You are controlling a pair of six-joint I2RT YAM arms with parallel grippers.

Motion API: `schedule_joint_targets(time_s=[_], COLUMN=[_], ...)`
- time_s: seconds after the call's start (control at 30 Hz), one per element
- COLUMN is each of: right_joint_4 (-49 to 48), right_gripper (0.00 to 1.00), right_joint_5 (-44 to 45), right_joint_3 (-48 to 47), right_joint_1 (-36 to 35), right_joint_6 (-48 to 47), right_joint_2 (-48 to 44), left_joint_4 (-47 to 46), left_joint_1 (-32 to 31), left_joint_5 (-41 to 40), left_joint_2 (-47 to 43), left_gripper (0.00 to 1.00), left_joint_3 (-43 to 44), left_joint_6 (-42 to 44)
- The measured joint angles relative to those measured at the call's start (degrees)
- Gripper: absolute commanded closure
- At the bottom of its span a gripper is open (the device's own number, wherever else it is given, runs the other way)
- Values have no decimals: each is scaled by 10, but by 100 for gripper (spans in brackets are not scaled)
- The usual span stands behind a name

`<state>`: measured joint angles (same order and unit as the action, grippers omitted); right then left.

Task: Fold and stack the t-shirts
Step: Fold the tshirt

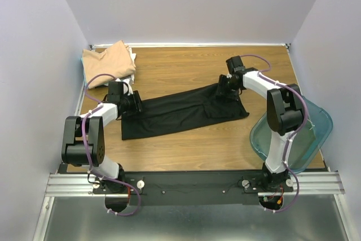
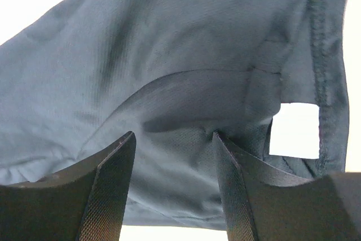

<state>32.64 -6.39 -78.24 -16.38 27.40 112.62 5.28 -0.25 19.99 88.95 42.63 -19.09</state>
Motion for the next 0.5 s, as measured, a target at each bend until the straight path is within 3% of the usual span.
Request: schedule_joint_targets(time_s=[0.27,0.5], right_joint_4=[-15,-29], right_gripper=[35,34], right_joint_5=[30,48], right_joint_3=[-134,-318], right_joint_1=[2,11], right_joint_6=[9,18], right_joint_2=[96,218], left_joint_4=[29,60], left_joint_1=[-59,-149], left_joint_5=[8,22], left_joint_2=[-23,-80], left_gripper=[44,44], left_joint_3=[-15,-57], left_joint_6=[-16,-68])
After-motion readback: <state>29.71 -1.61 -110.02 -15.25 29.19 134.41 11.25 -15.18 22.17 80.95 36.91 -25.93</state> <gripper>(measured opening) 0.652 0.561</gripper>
